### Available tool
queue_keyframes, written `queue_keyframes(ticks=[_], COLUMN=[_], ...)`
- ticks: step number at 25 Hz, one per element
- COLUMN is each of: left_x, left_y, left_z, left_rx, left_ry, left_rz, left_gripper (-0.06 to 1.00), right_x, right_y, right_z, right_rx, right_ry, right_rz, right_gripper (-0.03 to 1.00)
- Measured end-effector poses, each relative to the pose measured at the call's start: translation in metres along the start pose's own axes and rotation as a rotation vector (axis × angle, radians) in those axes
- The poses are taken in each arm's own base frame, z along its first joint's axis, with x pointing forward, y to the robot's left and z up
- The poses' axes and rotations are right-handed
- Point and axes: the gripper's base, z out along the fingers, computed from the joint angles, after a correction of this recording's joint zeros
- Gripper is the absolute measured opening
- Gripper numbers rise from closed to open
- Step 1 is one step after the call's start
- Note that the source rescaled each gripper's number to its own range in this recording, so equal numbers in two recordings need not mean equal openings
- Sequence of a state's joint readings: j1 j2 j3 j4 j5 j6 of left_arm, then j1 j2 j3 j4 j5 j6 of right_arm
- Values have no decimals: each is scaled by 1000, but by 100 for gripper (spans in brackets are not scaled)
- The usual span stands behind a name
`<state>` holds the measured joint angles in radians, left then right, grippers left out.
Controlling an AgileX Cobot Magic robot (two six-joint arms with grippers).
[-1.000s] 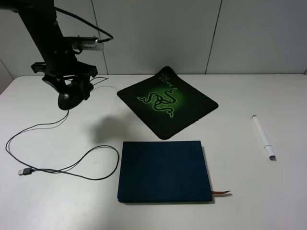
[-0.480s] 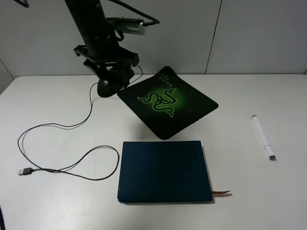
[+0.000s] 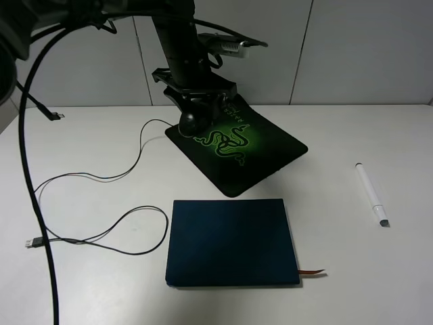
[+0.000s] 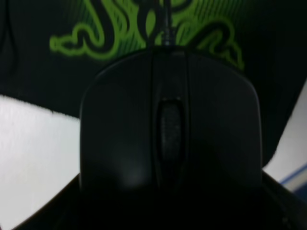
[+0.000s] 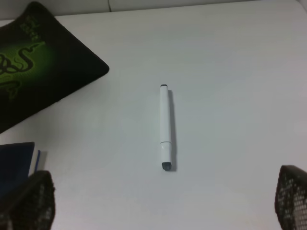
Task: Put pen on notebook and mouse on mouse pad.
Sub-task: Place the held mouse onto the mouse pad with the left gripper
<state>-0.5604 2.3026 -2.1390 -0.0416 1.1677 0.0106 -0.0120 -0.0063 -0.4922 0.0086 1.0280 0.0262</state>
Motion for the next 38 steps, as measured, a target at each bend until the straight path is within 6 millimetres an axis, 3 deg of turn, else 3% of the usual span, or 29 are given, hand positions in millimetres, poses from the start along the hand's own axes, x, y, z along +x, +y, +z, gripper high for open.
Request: queue_keyframes(ticks=[5, 12, 26, 38], left_x=[-14, -27, -37, -40], left_y=[1, 1, 2, 2], left_z=[16, 53, 94, 96], left_rx=[-1, 5, 28, 27], left_ry=[-57, -143, -247, -282], left_rz=[-1, -6, -61, -59], left_gripper=[0, 0, 0, 0], right_x=[0, 0, 0, 0], right_y=[0, 0, 0, 0], right_z=[0, 0, 0, 0], right_rx=[0, 0, -1, -3], right_ry=[0, 0, 0, 0], right_rz=[0, 0, 1, 2], right_gripper=[100, 100, 100, 100])
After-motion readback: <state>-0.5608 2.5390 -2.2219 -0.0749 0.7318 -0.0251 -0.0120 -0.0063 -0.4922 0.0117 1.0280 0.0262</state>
